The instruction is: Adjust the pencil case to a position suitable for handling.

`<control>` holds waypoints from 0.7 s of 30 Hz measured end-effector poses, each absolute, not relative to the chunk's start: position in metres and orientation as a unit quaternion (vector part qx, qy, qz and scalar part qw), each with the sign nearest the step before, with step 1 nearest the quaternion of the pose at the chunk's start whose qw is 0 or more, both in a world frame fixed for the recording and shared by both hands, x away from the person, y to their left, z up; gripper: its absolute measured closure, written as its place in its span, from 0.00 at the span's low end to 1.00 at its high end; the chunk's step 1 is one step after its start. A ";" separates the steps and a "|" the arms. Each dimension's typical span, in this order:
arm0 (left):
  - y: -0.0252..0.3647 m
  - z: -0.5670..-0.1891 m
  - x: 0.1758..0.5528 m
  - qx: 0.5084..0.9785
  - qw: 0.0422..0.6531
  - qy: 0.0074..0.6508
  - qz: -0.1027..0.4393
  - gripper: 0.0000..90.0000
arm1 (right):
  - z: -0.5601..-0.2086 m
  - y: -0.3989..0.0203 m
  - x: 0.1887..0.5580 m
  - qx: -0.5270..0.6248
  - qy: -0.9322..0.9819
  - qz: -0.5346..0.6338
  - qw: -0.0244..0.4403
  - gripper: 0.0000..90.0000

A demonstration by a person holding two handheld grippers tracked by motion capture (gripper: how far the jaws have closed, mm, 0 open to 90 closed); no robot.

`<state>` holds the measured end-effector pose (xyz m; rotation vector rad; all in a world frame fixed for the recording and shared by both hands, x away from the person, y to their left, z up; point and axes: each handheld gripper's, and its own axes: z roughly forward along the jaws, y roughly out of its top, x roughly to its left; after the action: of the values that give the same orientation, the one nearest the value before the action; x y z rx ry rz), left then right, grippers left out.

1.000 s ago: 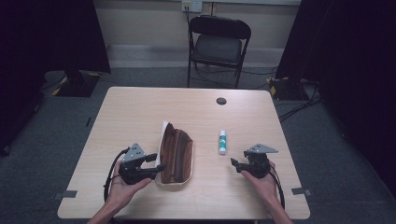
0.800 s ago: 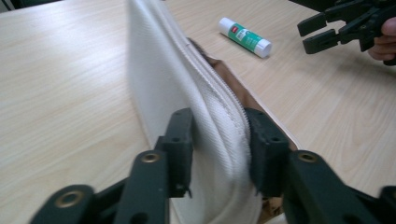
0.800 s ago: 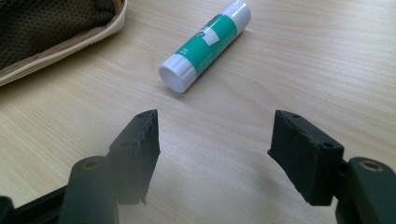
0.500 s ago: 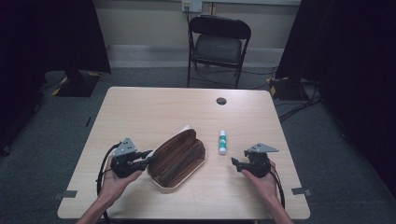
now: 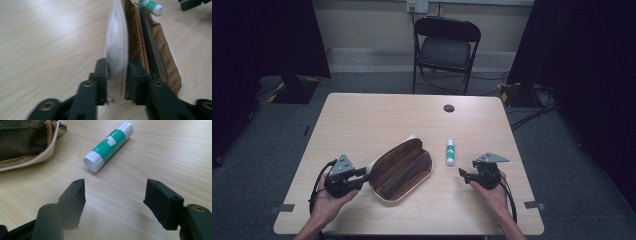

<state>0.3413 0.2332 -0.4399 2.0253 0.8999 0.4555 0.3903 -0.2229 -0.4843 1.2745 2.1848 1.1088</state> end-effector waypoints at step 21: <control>0.251 -0.442 0.392 0.791 0.436 0.384 0.191 0.86 | -0.486 -0.222 0.396 0.471 0.773 0.380 0.193 0.31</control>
<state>0.3925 0.2510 -0.4424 1.9674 0.9562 0.4764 0.3962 -0.2217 -0.4864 1.3201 2.1674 1.0660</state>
